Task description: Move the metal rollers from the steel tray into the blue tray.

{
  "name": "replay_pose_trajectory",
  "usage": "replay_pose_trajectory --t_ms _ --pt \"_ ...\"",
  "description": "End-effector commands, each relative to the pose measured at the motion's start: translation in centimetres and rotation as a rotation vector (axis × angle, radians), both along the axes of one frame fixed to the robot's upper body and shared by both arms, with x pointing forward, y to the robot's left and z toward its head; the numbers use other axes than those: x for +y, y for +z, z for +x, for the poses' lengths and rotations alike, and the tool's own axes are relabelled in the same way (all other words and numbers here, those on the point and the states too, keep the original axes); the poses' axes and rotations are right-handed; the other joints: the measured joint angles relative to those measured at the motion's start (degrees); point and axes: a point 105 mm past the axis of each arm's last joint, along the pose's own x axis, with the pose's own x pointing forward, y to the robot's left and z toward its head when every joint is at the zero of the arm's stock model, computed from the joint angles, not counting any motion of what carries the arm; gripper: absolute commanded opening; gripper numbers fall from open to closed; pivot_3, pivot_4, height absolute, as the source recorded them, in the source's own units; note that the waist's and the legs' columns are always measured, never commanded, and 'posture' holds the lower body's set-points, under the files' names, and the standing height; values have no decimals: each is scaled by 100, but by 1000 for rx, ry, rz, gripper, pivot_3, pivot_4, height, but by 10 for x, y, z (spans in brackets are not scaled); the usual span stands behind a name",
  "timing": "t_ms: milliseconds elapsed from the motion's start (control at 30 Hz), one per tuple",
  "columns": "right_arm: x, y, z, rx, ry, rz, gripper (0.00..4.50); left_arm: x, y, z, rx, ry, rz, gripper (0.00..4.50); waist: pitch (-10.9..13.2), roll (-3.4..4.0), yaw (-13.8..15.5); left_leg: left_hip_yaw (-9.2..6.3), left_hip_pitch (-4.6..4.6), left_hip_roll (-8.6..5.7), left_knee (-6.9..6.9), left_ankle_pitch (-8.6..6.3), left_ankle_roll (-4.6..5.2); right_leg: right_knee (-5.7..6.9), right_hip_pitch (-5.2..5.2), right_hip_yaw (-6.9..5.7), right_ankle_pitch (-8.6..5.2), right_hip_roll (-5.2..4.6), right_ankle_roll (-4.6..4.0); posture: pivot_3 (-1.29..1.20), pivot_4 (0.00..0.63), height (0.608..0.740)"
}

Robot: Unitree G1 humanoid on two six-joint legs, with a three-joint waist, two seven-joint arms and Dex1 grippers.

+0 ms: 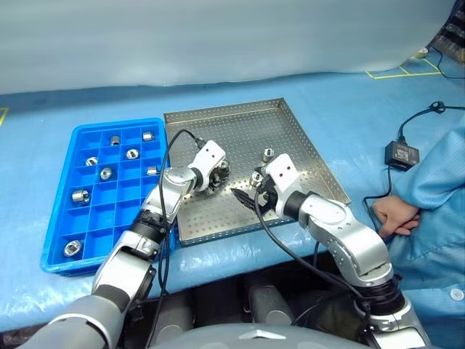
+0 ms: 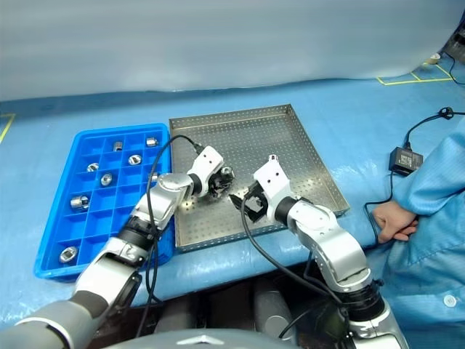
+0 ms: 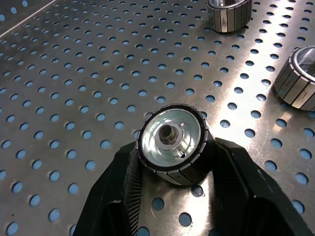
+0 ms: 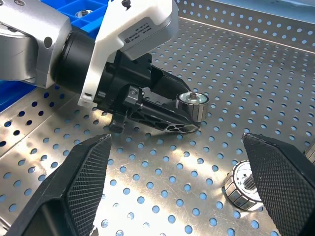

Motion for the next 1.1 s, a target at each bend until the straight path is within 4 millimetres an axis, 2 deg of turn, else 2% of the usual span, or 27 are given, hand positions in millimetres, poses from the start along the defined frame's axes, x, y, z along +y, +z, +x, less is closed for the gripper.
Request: replay_pose_trajectory --t_ms 33,200,267,333,400,500,600,700,867,967,1100 --pt "2 15 3 -65 5 15 4500 -2 8 -1 -29 -10 -23 1860 0 0 2 0 1 0 0 0 0 0 1 0 0 0 0 -189 150 740" --pt "4 12 1 -44 25 18 4500 3 25 -7 -67 -35 -50 1860 0 0 -11 1 0 0 -1 0 0 0 -1 2 0 0 0 -191 150 740" --pt "5 6 -4 -16 65 7 4500 13 41 -18 -81 -56 -73 1860 0 1 -22 0 -1 0 -3 0 0 1 -3 2 0 0 0 -187 150 740" --pt "9 5 -12 -5 129 5 4500 29 59 -34 -98 -72 -82 1860 1 2 -37 1 -2 2 -8 0 0 4 -8 5 0 1 -2 -182 150 740" --pt "17 14 -21 -12 211 52 4500 45 75 -48 -131 -52 -74 1860 1 3 -53 1 -2 5 -12 0 -1 6 -12 8 -2 1 -4 -164 150 740" --pt "26 28 -31 -22 309 138 4500 79 94 -69 -193 70 -16 1860 2 4 -34 -2 0 8 -13 0 -1 7 -11 6 -3 2 -5 -115 150 740" --pt "29 30 -31 -15 334 151 4500 109 103 -83 -230 251 23 1860 2 4 64 -8 9 9 -9 0 -1 5 1 0 -3 -1 -3 -71 150 740" --pt "31 26 -25 -2 336 134 4500 142 101 -100 -230 449 81 1860 2 1 208 -5 10 7 4 0 0 2 7 2 -13 -6 -19 -8 150 740" --pt "35 28 -18 1 340 115 4500 168 81 -124 -144 596 124 1860 2 0 458 -2 13 5 7 2 0 3 8 1 -18 -7 -28 40 150 740" --pt "37 32 -20 -7 351 126 4500 175 70 -132 -103 641 133 1860 1 -1 613 -4 11 5 6 1 0 3 6 -2 -20 -7 -34 63 150 740" --pt "39 30 -25 -8 357 121 4500 177 66 -133 -88 664 120 1860 2 -2 721 -8 6 6 4 1 -1 0 5 -8 -23 -11 -39 75 150 740"
